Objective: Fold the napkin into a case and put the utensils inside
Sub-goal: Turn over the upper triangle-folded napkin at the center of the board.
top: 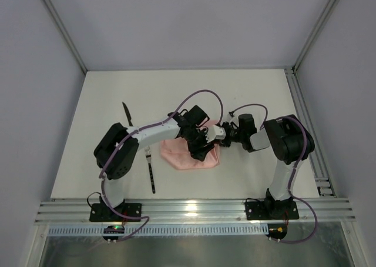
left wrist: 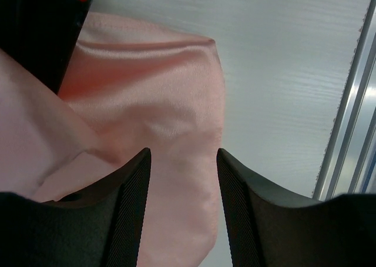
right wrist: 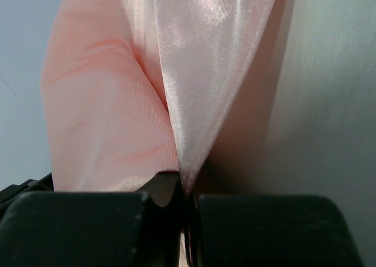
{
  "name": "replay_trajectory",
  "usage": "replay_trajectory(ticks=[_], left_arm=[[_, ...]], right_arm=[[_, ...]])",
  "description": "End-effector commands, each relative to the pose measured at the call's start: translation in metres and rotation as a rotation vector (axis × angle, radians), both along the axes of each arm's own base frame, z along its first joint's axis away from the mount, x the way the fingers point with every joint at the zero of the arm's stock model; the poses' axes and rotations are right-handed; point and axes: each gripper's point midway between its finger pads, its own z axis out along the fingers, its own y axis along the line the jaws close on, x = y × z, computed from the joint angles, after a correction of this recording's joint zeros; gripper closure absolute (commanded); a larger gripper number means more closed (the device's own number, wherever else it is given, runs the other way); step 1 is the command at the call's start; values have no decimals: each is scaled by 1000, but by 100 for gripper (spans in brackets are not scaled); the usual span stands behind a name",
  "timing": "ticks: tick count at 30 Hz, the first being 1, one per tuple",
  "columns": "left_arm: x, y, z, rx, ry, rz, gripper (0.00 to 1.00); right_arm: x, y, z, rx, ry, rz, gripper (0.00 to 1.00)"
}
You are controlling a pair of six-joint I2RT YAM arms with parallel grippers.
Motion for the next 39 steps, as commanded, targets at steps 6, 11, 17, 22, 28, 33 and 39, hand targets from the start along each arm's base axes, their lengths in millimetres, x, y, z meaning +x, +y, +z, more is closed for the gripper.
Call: replay_trajectory(ticks=[6,11,17,22,28,33,39], left_arm=[[66,-15,-4,18,-151,232,50],[128,-2,24,58,-451,368,52],[171,6,19,171,-641,377,51],[197,-14,26,162,-694,378,51],[193,-16,78,77,-637,412,46],[180,35,97,67,-473,507,44],[187,130,86,131,-361,691,44]], right_arm=[[3,-4,-2,-32,-36,-21,96],[0,-4,-4,-36,-32,-12,96],[-1,-6,-6,-44,-32,-22,96],[-2,-6,-6,-37,-31,-38,96],[-3,-9,-8,-54,-27,-64,94],[-5,-8,-1,-93,-40,-73,62],[-9,-32,13,-251,-85,-174,12]])
